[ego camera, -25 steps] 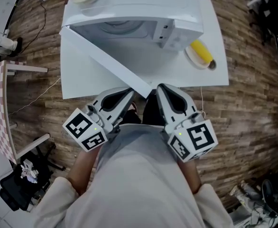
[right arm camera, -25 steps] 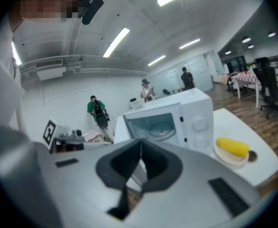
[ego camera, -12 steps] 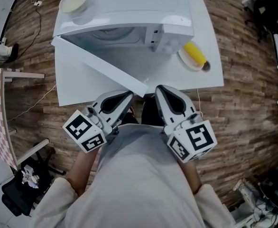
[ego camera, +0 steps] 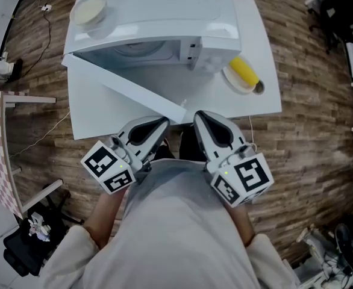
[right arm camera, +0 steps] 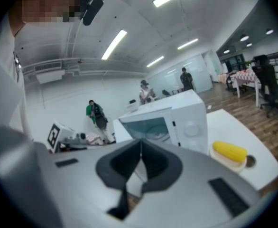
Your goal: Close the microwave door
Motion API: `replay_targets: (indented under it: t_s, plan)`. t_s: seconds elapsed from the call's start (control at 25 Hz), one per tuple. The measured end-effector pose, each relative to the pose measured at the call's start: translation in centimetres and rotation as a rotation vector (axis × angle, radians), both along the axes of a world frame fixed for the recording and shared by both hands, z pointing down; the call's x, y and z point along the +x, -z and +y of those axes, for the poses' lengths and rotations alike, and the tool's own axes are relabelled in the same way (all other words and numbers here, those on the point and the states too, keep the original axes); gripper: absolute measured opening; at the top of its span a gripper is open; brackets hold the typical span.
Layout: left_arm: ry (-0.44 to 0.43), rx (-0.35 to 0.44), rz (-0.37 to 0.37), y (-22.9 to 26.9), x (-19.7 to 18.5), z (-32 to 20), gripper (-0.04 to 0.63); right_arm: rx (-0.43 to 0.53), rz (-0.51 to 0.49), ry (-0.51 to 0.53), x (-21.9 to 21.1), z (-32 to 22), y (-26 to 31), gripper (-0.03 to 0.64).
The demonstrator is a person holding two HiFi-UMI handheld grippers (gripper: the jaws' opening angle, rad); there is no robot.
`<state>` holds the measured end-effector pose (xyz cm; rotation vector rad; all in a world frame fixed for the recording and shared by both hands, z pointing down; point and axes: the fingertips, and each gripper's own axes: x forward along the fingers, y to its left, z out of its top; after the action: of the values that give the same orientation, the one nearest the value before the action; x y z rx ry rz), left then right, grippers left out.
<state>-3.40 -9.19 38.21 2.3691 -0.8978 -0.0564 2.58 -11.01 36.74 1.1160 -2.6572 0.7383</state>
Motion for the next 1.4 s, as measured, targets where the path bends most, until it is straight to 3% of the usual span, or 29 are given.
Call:
replay_targets:
  t_s: [0.68, 0.88, 1.4]
  plan:
    - [-0.022, -0.002, 0.022, -0.3, 0.1, -1.9, 0.018, -0.006, -0.001, -0.036, 0.7, -0.9, -0.3, 0.023]
    - [0.006, -0.002, 0.032, -0.2, -0.5, -3.3, 0.018, -0.018, 0.0, -0.05, 1.2, -1.0, -0.6, 0.023]
    - [-0.005, -0.003, 0.008, -0.6, 0.3, -5.0, 0.018, -0.042, 0.003, -0.053, 1.7, -1.8, -1.3, 0.023]
